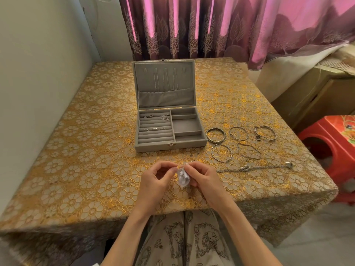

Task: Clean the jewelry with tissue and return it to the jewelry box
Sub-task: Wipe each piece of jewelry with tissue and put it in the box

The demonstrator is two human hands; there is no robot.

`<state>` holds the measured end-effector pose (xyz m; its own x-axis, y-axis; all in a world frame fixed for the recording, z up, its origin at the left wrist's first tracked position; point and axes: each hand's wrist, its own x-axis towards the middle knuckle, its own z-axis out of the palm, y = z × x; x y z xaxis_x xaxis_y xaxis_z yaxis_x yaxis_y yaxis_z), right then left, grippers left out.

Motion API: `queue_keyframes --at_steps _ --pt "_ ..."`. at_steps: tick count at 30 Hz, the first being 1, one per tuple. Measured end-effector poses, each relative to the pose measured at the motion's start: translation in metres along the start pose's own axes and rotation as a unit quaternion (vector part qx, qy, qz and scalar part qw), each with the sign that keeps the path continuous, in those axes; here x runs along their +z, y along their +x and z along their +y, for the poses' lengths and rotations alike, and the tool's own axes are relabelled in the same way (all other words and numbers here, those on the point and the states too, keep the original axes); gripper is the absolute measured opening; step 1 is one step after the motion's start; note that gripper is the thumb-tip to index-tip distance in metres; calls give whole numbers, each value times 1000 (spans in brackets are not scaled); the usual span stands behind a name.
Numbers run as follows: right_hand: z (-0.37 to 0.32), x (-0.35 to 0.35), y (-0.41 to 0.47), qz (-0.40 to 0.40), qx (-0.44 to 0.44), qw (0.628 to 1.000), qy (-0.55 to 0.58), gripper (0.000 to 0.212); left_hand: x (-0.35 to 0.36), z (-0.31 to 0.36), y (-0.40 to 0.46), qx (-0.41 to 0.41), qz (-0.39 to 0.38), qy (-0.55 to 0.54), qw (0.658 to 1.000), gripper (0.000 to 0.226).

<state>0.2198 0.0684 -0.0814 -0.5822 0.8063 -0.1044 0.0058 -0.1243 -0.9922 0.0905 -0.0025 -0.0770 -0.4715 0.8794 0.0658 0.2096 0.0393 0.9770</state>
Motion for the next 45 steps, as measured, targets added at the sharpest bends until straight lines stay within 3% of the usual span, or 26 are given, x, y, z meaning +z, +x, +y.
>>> queue_keyframes --at_steps 12,18,24,31,35,39,45 --pt "4 -1 4 28 39 998 39 18 -7 2 2 -33 8 -31 999 7" --pt "-11 -9 23 -8 30 997 68 20 -38 20 40 -18 44 46 998 4" --pt "-45 -14 73 28 -48 998 -34 15 -74 27 114 -45 52 208 976 5" --pt "-41 -19 133 93 -144 949 -265 13 -71 24 163 -75 39 273 958 10" --pt "-32 -24 150 117 -171 934 -291 13 -68 13 184 -79 49 360 928 8" --pt "-25 -25 152 131 -188 926 -300 12 -61 10 190 -11 44 484 874 18" --pt "-24 -26 150 133 -192 925 -298 12 -57 9 197 -17 25 539 841 25"
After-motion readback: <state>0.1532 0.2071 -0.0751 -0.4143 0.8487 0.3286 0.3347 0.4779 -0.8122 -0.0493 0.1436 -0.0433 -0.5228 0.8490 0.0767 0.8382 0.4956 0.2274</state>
